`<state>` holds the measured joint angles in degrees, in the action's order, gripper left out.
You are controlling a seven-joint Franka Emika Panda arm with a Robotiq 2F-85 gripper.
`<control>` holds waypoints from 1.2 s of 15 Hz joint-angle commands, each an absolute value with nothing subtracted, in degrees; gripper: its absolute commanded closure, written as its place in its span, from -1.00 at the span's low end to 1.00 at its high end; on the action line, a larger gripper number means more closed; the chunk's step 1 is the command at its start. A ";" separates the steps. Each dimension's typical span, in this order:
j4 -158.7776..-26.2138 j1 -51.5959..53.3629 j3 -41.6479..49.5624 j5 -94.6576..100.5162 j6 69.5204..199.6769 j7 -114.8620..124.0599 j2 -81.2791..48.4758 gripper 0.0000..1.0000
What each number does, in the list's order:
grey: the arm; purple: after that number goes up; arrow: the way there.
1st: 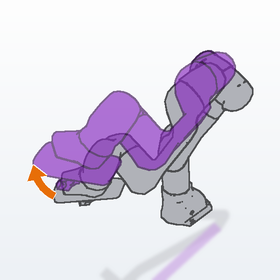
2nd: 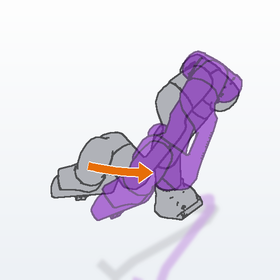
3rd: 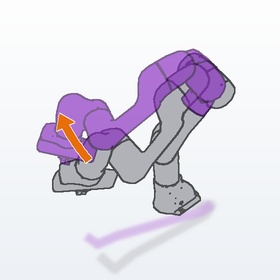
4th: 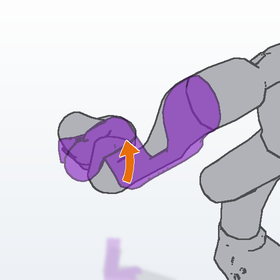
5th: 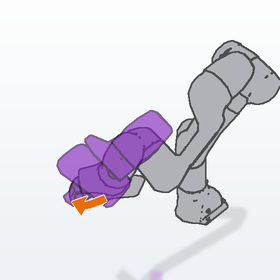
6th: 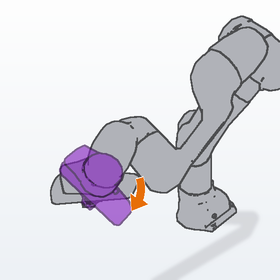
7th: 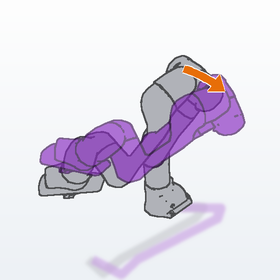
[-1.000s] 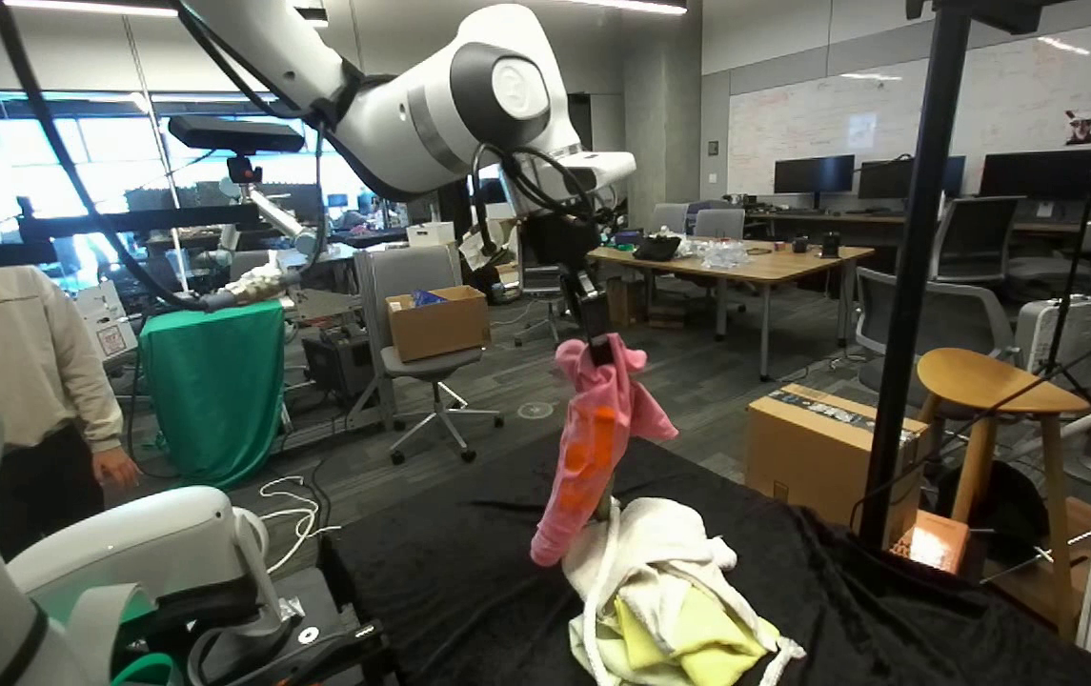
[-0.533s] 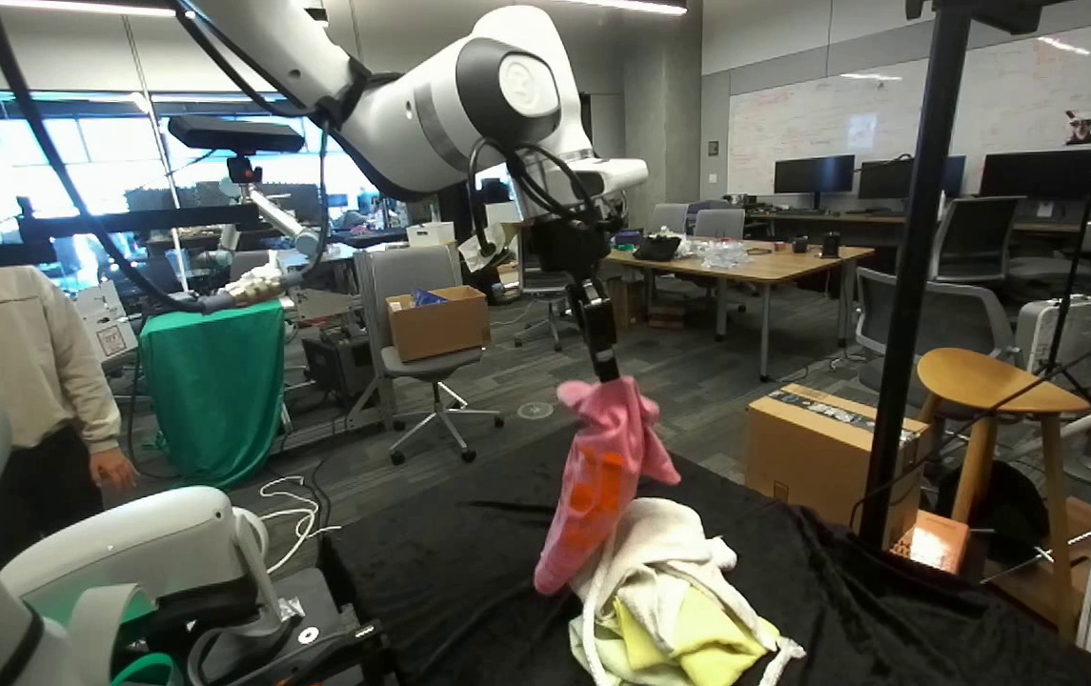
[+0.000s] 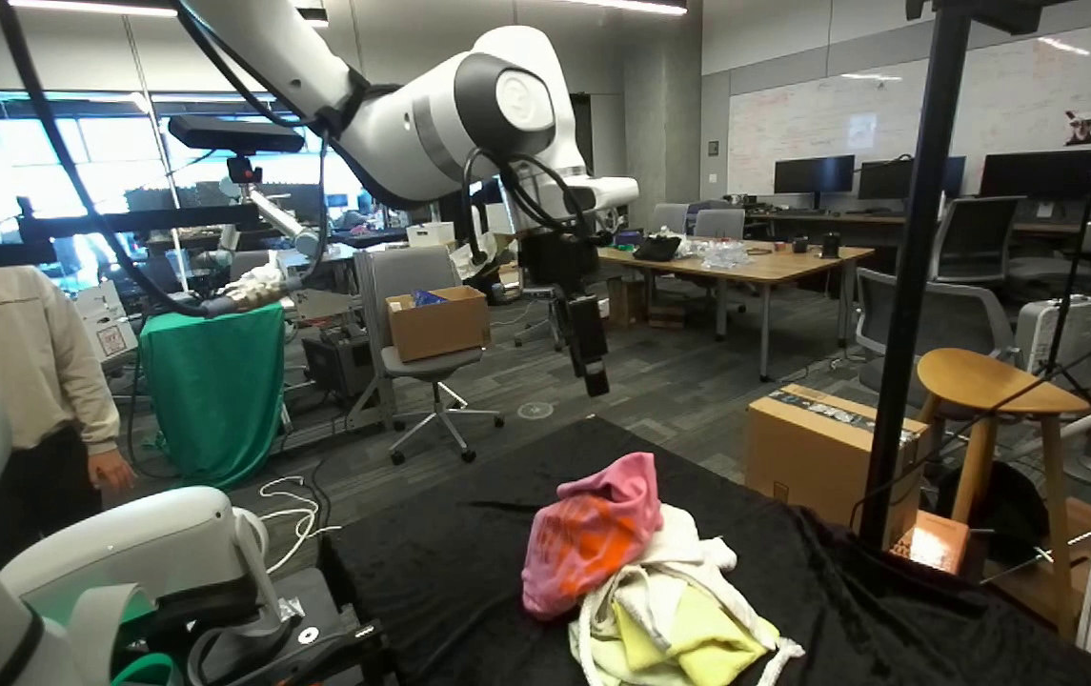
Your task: Pile all the objects on the table
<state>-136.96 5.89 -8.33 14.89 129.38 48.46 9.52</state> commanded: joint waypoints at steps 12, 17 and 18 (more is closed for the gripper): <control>-146.75 16.57 -15.81 3.20 123.88 18.33 31.17 -1.00; -150.53 19.10 -18.47 1.67 124.18 18.80 41.89 -1.00; -151.39 18.80 -19.43 2.19 125.09 20.02 43.70 -1.00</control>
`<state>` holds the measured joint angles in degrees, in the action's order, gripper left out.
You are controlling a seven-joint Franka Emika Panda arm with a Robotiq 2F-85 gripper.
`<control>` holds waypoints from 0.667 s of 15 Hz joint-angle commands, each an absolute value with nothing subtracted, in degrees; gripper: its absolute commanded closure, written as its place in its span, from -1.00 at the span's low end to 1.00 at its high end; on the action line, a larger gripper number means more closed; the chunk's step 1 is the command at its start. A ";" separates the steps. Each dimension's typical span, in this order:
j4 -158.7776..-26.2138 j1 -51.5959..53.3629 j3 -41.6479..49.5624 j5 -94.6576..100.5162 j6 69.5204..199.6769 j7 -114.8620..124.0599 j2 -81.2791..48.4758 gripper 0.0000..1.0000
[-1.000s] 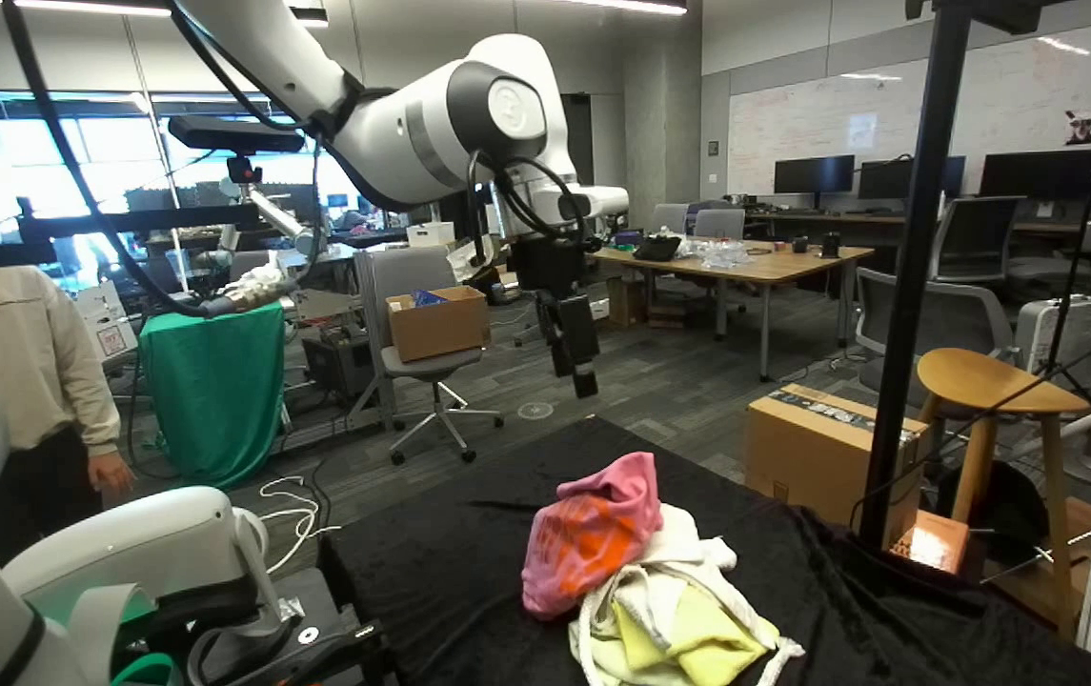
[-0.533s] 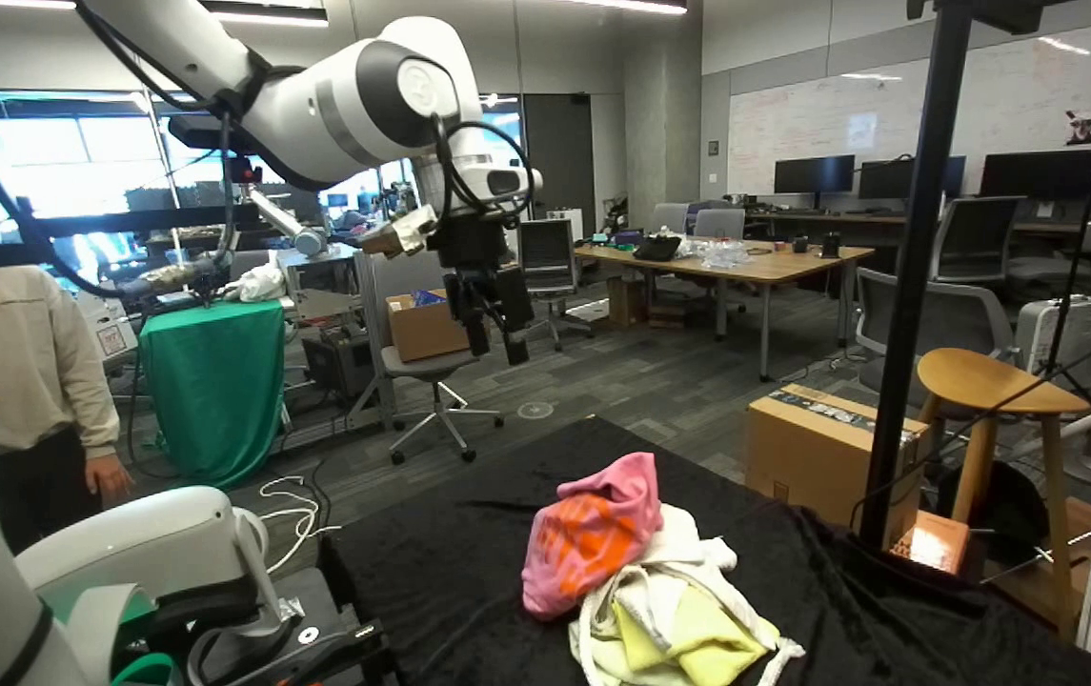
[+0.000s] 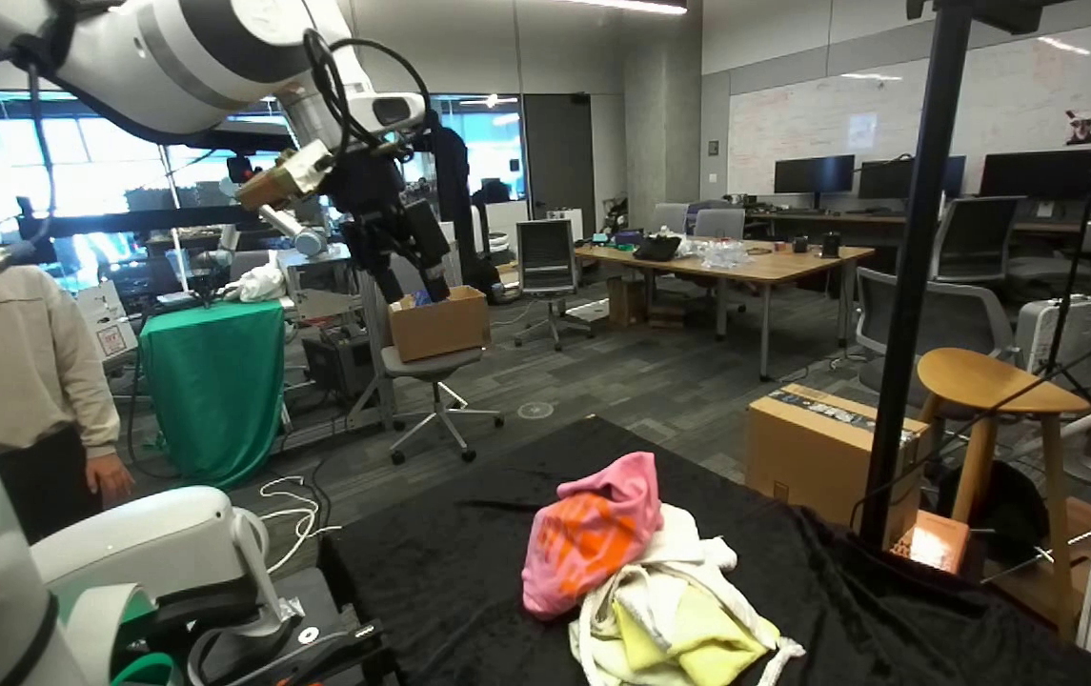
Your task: Pile all the objects on the table
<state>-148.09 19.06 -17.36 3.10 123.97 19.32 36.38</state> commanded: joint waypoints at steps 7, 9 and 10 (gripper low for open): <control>-155.25 12.52 -28.00 3.26 131.93 34.73 52.32 -1.00; -156.53 10.58 -30.52 3.64 133.63 39.15 54.18 -1.00; -157.25 9.67 -31.86 3.83 134.57 41.59 54.94 -1.00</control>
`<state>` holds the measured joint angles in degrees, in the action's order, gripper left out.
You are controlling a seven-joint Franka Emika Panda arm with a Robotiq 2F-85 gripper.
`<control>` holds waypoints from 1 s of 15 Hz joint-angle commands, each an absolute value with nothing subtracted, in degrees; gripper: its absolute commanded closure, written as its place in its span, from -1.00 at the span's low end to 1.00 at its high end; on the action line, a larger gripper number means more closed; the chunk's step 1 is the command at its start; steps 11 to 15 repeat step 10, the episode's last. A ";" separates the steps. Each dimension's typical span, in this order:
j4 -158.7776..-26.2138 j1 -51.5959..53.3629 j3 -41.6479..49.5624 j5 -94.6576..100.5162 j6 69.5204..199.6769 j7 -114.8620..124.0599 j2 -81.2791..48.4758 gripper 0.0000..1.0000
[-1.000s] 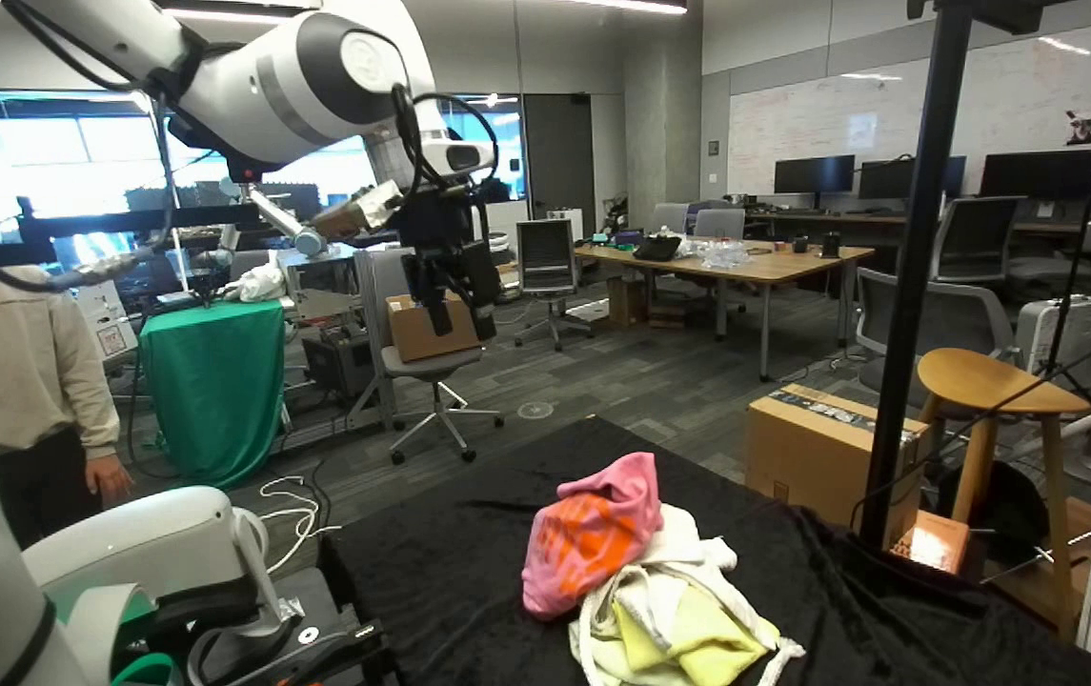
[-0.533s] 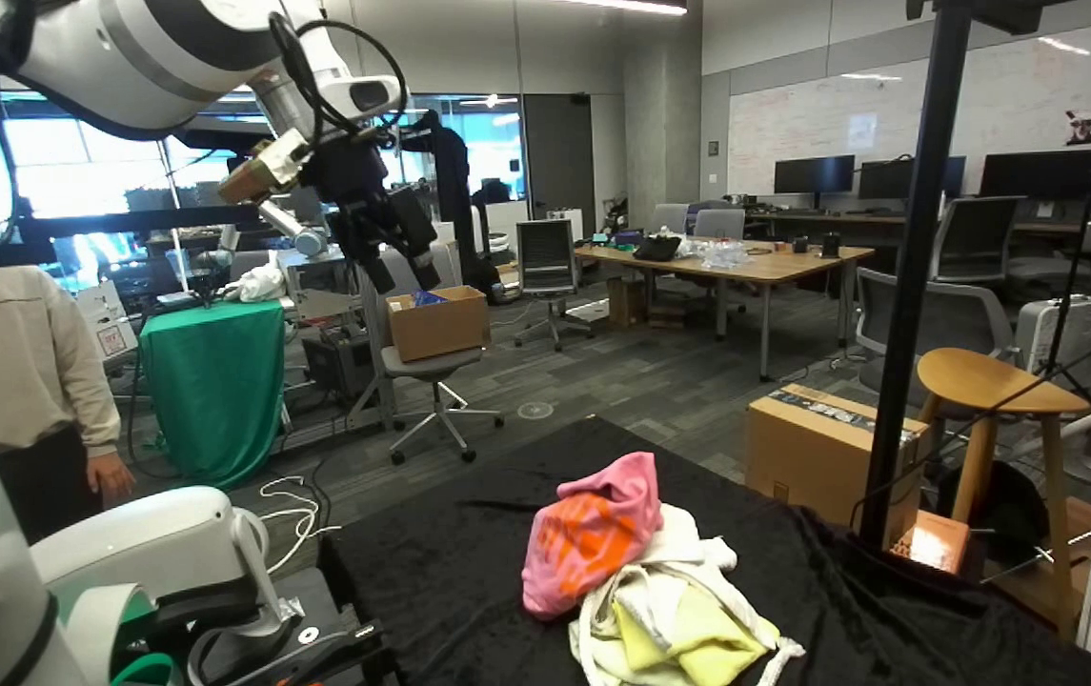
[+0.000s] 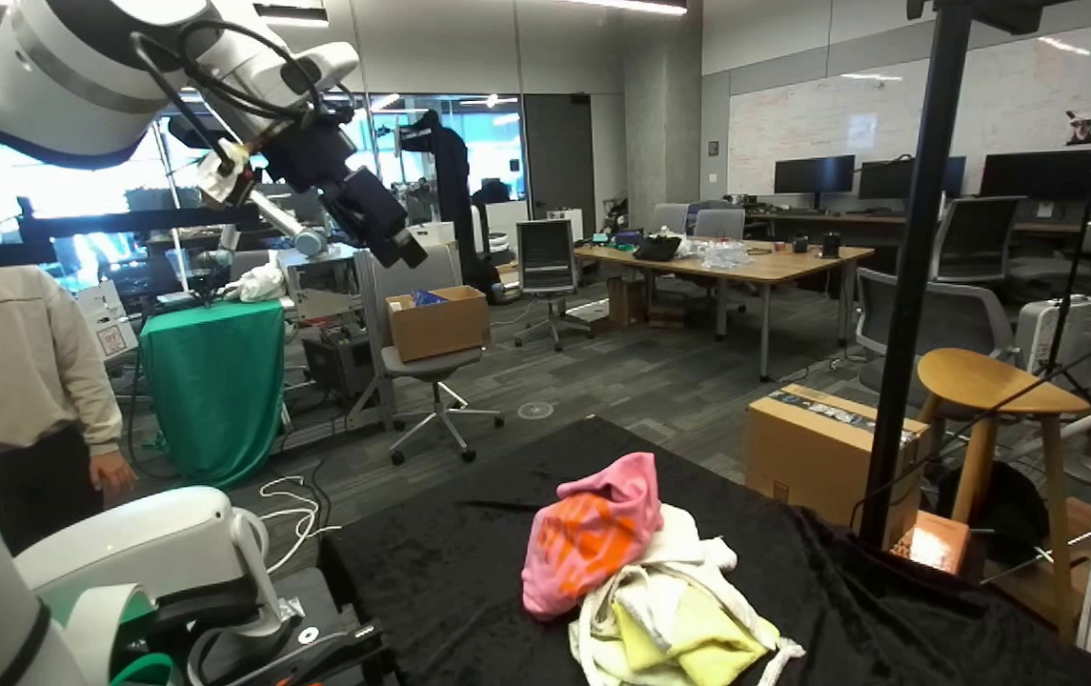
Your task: Pile all the objects on the table
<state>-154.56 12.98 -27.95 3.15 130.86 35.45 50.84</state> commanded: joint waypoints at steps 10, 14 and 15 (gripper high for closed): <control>-157.42 13.22 -31.87 -1.57 132.26 44.17 53.23 -1.00; -157.42 13.22 -31.87 -1.57 132.26 44.17 53.23 -1.00; -157.42 13.22 -31.87 -1.57 132.26 44.17 53.23 -1.00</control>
